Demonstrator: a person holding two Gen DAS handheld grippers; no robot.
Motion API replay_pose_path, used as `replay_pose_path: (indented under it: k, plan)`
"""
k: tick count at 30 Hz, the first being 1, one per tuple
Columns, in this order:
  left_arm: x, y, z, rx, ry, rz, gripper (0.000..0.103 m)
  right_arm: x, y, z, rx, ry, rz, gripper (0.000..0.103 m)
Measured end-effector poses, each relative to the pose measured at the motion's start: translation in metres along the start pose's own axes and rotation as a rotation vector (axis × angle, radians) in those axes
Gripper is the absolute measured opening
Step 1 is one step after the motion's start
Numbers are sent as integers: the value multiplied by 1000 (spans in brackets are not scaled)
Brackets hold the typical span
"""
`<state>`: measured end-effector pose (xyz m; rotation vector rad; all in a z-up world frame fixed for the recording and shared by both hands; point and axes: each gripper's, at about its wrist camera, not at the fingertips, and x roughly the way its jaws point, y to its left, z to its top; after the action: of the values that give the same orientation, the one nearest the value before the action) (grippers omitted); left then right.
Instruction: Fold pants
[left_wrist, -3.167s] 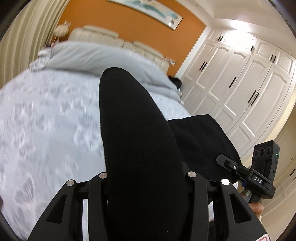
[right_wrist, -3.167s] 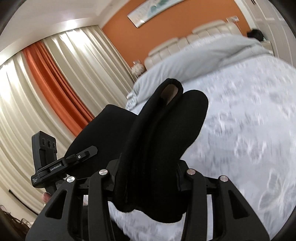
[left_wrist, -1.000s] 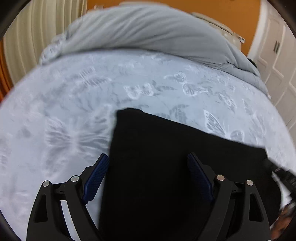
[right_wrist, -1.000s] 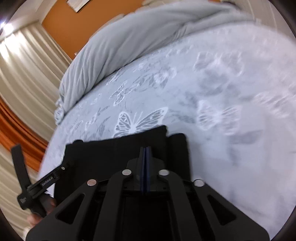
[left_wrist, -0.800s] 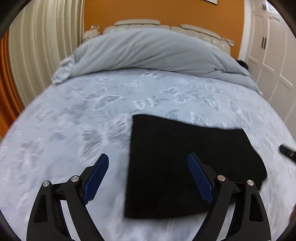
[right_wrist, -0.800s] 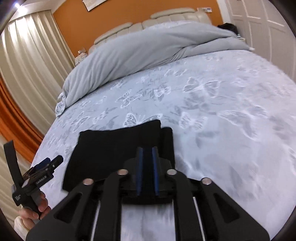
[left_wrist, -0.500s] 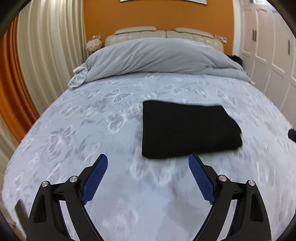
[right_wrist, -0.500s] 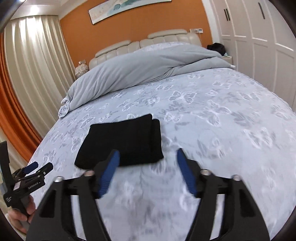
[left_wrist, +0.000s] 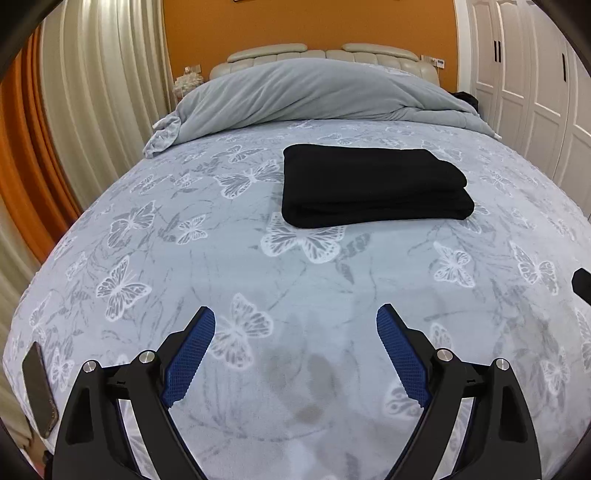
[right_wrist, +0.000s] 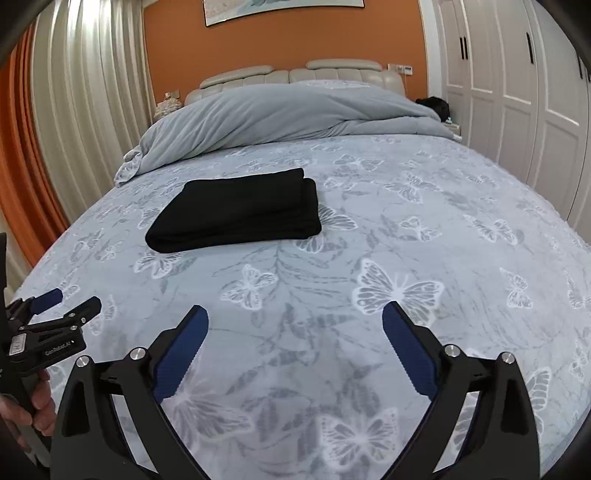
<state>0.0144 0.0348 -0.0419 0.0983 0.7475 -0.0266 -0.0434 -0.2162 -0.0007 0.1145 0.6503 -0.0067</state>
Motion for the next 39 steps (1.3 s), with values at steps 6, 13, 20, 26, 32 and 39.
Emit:
replay_pose_path:
  k: [6,13,20,26,32,39]
  plan:
    - [-6,-5,0,-15,-38,-11,87,6,3,-2,35,30,32,95]
    - [-10,-10,1,-8,-66,7,87,2,12,-3,6,10,26,95]
    - [-10,-15,-1,6,-75,18,87,1,16,-5,-9,12,20,95]
    - [-3,-14,-3,1,-62,33,87,1,20,-9,-23,16,14,95]
    - [-1,-11,-4,-14,-53,27,87,0,22,-11,-39,12,10,95]
    - [0,-13,-4,-5,-54,5,87,0,24,-12,-42,14,5,95]
